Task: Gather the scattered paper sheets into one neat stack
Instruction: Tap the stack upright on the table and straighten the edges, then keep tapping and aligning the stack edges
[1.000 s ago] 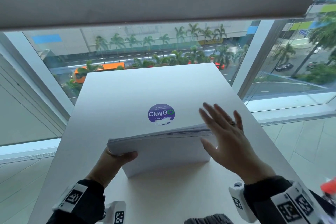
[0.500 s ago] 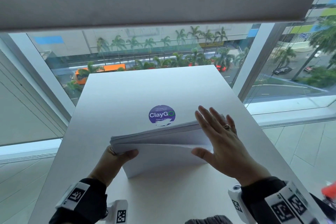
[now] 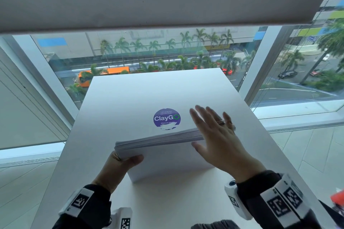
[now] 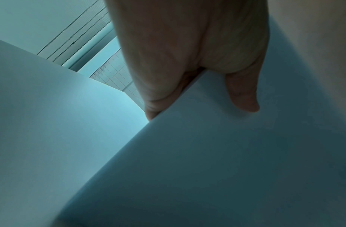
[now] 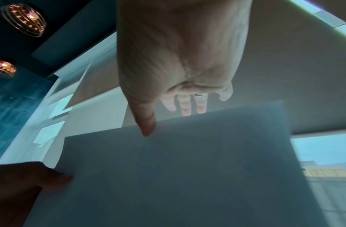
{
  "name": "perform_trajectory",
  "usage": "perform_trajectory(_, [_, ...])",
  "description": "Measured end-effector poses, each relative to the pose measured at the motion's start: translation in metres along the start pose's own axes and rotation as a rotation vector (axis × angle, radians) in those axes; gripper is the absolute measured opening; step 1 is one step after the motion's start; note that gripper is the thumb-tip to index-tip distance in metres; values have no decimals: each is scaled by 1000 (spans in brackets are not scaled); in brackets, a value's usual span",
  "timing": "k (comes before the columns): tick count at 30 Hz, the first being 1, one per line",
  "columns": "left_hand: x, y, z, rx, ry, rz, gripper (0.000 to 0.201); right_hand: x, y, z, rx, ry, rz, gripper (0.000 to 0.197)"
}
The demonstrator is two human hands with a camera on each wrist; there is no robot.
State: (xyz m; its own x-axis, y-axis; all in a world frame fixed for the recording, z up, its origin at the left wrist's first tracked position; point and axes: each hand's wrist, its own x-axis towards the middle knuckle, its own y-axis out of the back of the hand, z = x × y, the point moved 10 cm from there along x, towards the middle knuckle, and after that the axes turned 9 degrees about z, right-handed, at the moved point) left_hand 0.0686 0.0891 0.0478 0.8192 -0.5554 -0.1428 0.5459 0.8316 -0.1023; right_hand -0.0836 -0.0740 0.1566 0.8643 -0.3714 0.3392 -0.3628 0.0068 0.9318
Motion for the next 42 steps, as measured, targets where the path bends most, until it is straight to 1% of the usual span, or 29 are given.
perform_trajectory(1, [1,1,-2,13,-3,4,31,5,2,-6,-17,21,31,85])
perform_trajectory(2, [1,2,-2,17,4,8,31,7,0,-16,-20,57,3,85])
perform_trajectory(4, [0,1,-2,16,9,-3,22,8,-15,-35,-2,126,-80,80])
perform_trajectory(5, [1,2,-3,12,4,-6,25,5,-24,-40,13,136,-138,77])
perform_trajectory(6, [1,2,-4,14,9,-4,28,4,-25,-45,31,152,-130,74])
perform_trajectory(8, [2,3,-4,17,7,-12,25,1,-14,-48,6,162,-35,75])
perform_trajectory(10, [2,2,-4,12,-3,-29,24,-2,-9,-41,-17,160,54,79])
perform_trajectory(12, [2,2,-4,2,-10,-31,27,-5,-10,-27,-50,143,78,77])
perform_trajectory(13, [3,3,-5,-5,-8,-27,29,-6,-8,-17,-65,118,104,68])
perform_trajectory(15, [5,6,-6,-10,-5,-14,32,-3,2,2,-89,69,198,38])
perform_trajectory(16, [5,7,-6,-4,-1,-10,32,-2,5,10,-92,45,215,24])
perform_trajectory(17, [6,8,-8,5,1,-12,33,-2,7,14,-81,25,219,17])
perform_trajectory(21, [6,8,-4,71,-29,15,31,-5,7,15,5,6,225,12])
perform_trajectory(24, [3,7,-2,162,-61,42,27,-11,16,15,36,-17,312,4])
perform_trajectory(25, [2,8,-4,171,-61,59,32,-13,19,15,23,-11,356,4])
perform_trajectory(27, [-1,8,-7,136,-57,105,37,-17,23,14,-1,0,438,9])
perform_trajectory(30, [-5,5,2,124,-128,181,37,-19,33,17,-10,4,544,9])
perform_trajectory(32, [-3,3,10,117,-165,209,36,-19,37,19,-1,9,581,8])
perform_trajectory(35, [6,3,10,120,-157,205,36,-17,33,21,6,-13,571,17])
perform_trajectory(38, [9,1,1,132,-116,175,30,-14,22,18,5,-4,521,24])
perform_trajectory(42, [12,1,-4,134,-84,158,25,-9,21,20,17,11,512,22])
